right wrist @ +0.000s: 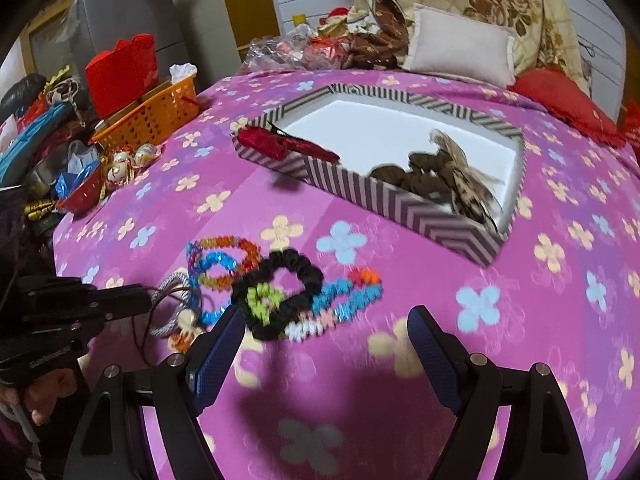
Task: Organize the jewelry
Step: 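Grasp the black scrunchie with the right tool and lift it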
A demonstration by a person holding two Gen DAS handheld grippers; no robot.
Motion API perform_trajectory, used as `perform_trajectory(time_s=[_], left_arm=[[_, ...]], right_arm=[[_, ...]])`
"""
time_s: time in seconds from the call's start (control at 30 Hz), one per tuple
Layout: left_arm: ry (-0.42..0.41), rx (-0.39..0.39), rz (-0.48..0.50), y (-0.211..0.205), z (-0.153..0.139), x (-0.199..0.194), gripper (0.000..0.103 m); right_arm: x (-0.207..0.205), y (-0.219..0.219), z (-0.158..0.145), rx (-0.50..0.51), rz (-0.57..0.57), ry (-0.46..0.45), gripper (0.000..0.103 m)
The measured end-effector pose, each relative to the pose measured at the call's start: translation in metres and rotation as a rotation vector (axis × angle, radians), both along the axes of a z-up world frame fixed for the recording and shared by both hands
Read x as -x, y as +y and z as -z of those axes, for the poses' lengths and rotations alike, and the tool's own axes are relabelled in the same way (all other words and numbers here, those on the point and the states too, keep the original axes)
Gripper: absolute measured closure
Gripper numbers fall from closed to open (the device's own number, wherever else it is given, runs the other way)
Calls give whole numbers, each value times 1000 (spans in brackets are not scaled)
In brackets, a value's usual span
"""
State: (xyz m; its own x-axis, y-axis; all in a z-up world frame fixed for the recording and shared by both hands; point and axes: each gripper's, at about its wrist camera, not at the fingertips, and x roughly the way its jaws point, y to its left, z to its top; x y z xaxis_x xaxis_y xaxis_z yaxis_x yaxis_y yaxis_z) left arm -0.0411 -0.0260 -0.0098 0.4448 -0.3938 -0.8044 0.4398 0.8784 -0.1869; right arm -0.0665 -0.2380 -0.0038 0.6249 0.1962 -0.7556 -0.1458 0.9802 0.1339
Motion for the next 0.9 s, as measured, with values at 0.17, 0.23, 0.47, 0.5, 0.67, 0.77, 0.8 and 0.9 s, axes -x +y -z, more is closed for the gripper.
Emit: perform_trajectory(time_s=[0.17, 0.23, 0.47, 0.5, 0.67, 0.77, 0.8, 0.9], left_arm=[[-19, 31, -30, 9, -11, 2, 101], [-22, 43, -29, 11, -14, 2, 101], [-12, 35, -21, 15, -13, 4, 101], [-11, 30, -16, 15, -12, 5, 101], [-4, -4, 38, 5, -9, 9, 100], [11, -17, 63, -3, -4, 7, 97], [14, -27, 63, -5, -2, 6, 93], [21, -41, 67, -7, 2, 4, 81]], right_arm=[[-21, 11, -1, 43, -42, -1, 44], [-29, 15, 1, 69, -59, -3, 46], [-53, 28, 16, 162, -142, 54, 56], [-54, 31, 19, 184, -157, 66, 56], [-54, 32, 25, 206, -195, 77, 56], [-56, 28, 26, 177, -188, 80, 60], [-56, 26, 27, 162, -188, 82, 61], [-55, 24, 26, 159, -184, 81, 64]])
